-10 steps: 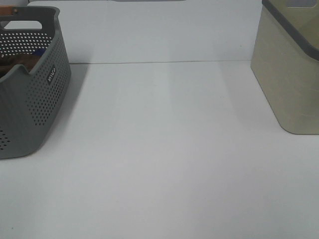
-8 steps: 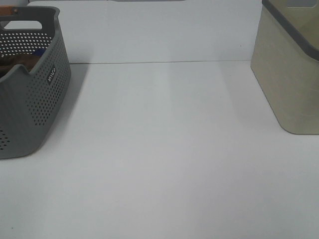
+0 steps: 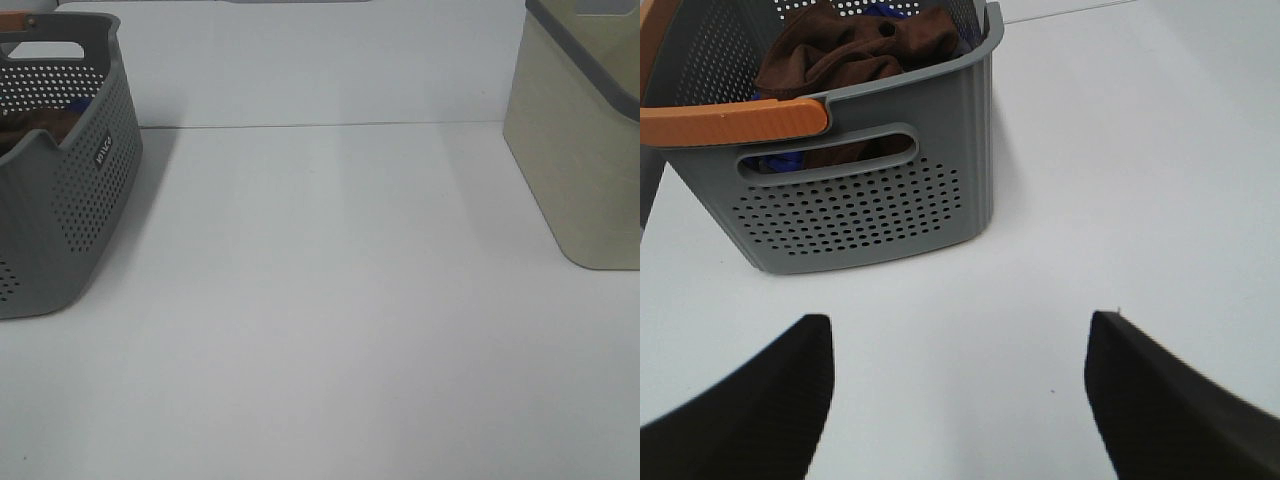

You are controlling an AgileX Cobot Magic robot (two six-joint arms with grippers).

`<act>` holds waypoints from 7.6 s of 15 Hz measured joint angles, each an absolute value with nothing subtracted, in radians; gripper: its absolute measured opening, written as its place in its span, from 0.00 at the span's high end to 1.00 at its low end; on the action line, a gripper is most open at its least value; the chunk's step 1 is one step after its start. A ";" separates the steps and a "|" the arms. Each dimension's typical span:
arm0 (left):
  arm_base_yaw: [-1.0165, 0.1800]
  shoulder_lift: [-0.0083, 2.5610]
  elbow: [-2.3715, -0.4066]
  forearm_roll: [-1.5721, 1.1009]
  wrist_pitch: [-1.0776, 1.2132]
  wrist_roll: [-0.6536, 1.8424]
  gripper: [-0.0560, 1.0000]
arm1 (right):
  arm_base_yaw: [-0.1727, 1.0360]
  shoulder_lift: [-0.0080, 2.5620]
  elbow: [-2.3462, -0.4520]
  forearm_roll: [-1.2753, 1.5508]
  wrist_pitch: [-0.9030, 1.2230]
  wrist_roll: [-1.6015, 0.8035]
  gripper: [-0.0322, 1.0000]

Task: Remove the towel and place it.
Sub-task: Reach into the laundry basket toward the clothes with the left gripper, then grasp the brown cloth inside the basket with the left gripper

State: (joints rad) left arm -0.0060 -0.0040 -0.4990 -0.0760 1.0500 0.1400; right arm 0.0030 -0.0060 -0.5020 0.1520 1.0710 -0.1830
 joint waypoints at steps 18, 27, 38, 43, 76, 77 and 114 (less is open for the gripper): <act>-0.006 -0.004 -0.499 -0.076 1.050 0.140 0.30 | 0.003 -0.006 -0.502 0.152 1.071 -0.183 0.30; -0.006 -0.004 -0.499 -0.076 1.050 0.140 0.30 | 0.003 -0.006 -0.502 0.152 1.071 -0.183 0.30; -0.006 -0.004 -0.499 -0.076 1.050 0.140 0.30 | 0.003 -0.006 -0.502 0.152 1.071 -0.183 0.30; -0.006 -0.004 -0.499 -0.076 1.050 0.140 0.30 | 0.003 -0.006 -0.502 0.152 1.071 -0.183 0.30; 0.042 1.797 -1.614 0.085 0.800 -0.220 0.30 | 0.003 -0.006 -0.502 0.170 1.071 -0.183 0.30; 0.061 1.850 -1.683 0.085 0.837 -0.231 0.31 | 0.003 -0.006 -0.502 0.169 1.071 -0.183 0.30; 0.219 2.351 -2.343 -0.174 1.076 -0.118 0.95 | 0.003 -0.006 -0.502 0.158 1.071 -0.183 0.30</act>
